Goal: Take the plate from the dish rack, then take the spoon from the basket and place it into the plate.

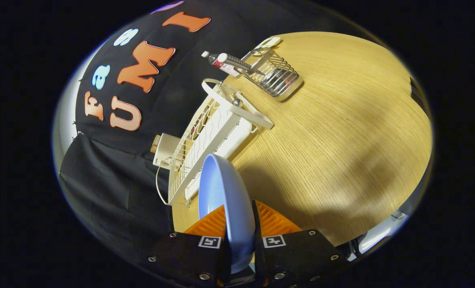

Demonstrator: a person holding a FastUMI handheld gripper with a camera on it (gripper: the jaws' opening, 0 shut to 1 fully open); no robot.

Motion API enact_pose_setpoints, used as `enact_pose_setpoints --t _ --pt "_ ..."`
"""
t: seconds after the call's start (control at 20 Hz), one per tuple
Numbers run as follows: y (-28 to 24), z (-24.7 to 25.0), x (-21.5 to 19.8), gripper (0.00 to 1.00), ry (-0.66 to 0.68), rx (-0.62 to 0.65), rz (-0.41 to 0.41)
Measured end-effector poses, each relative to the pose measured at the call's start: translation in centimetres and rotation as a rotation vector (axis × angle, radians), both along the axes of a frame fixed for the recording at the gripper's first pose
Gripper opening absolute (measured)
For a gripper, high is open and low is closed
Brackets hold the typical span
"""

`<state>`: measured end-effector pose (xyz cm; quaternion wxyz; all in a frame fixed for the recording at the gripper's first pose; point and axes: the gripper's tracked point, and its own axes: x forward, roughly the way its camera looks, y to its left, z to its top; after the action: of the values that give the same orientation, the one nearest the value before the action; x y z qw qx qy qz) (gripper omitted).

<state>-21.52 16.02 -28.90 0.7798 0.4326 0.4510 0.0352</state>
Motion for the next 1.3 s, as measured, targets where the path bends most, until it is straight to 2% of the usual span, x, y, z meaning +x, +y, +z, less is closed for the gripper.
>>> enact_pose_setpoints --t 0.4,0.55,0.7,0.75,0.9,1.0,1.1,1.3 --pt "0.0 -1.9 0.9 0.26 0.026 -0.040 0.035" --pt "-1.1 -2.2 1.0 0.32 0.038 -0.128 0.048" --pt "-3.0 -1.4 1.2 0.57 0.029 -0.218 0.067" --pt "-3.8 -1.0 1.2 0.60 0.022 -0.247 0.066" --pt "-6.6 0.2 2.1 0.82 0.003 -0.377 0.060" --pt "-8.7 0.9 2.6 0.92 0.001 -0.475 0.062" --pt "-10.6 1.9 3.5 0.99 -0.015 -0.569 0.059" --pt "-13.5 5.3 6.6 0.99 -0.100 -0.747 0.063"
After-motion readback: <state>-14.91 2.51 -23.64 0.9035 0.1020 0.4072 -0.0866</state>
